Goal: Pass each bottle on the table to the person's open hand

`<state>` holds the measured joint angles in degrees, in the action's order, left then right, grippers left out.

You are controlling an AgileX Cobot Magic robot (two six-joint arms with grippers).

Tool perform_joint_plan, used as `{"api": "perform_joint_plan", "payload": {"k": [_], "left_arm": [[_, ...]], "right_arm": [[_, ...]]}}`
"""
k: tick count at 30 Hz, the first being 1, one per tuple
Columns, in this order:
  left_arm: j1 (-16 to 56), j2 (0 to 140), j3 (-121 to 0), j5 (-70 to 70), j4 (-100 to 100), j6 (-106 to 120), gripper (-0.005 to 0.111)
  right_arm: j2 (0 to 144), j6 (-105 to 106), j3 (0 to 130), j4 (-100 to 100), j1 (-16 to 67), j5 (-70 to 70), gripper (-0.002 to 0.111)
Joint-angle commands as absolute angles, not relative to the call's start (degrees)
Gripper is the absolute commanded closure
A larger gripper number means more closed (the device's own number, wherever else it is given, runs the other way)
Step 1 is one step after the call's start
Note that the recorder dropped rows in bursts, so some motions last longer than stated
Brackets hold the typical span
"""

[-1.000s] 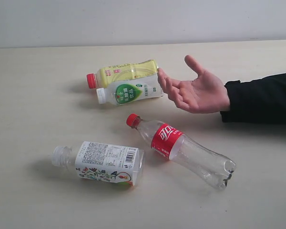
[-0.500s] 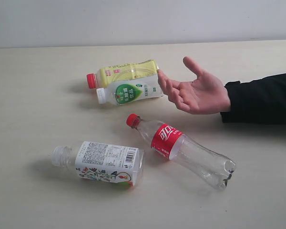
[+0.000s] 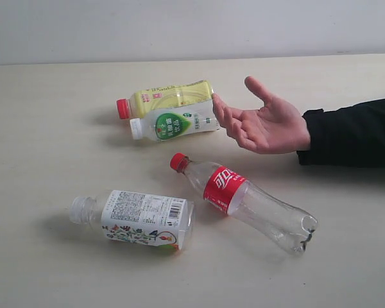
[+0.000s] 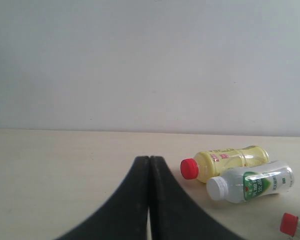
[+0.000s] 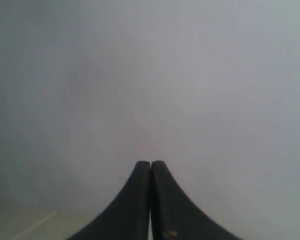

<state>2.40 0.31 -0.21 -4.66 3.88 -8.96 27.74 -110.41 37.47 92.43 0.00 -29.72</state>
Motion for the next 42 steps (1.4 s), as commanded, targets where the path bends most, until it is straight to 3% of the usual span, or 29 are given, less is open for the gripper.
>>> {"api": "perform_joint_plan", "payload": {"k": [1,8,11,23,27,42], "left_arm": [[2.26,0.0,0.0,-4.75,4.01,-9.15,0.107],[2.26,0.0,0.0,-4.75,4.01,-9.15,0.107],[2.26,0.0,0.0,-4.75,4.01,-9.15,0.107],[2.26,0.0,0.0,-4.75,4.01,-9.15,0.107],[2.26,0.0,0.0,-4.75,4.01,-9.15,0.107],[2.26,0.0,0.0,-4.75,4.01,-9.15,0.107]], "right_arm": [[37.37,-115.27,43.6,99.95,-0.28,-51.25,0.108],[47.24,-112.95,44.39,99.95,-0.28,-69.53,0.108],[48.66,-111.18,44.39,99.95,-0.28,-69.72,0.108],[43.45,-66.73,44.39,99.95,-0.28,-32.31,0.108],[43.95,-64.09,44.39,99.95,-0.28,-22.36,0.108],[53.98,-56.59,43.55,99.95,-0.28,-14.4,0.108]]}}
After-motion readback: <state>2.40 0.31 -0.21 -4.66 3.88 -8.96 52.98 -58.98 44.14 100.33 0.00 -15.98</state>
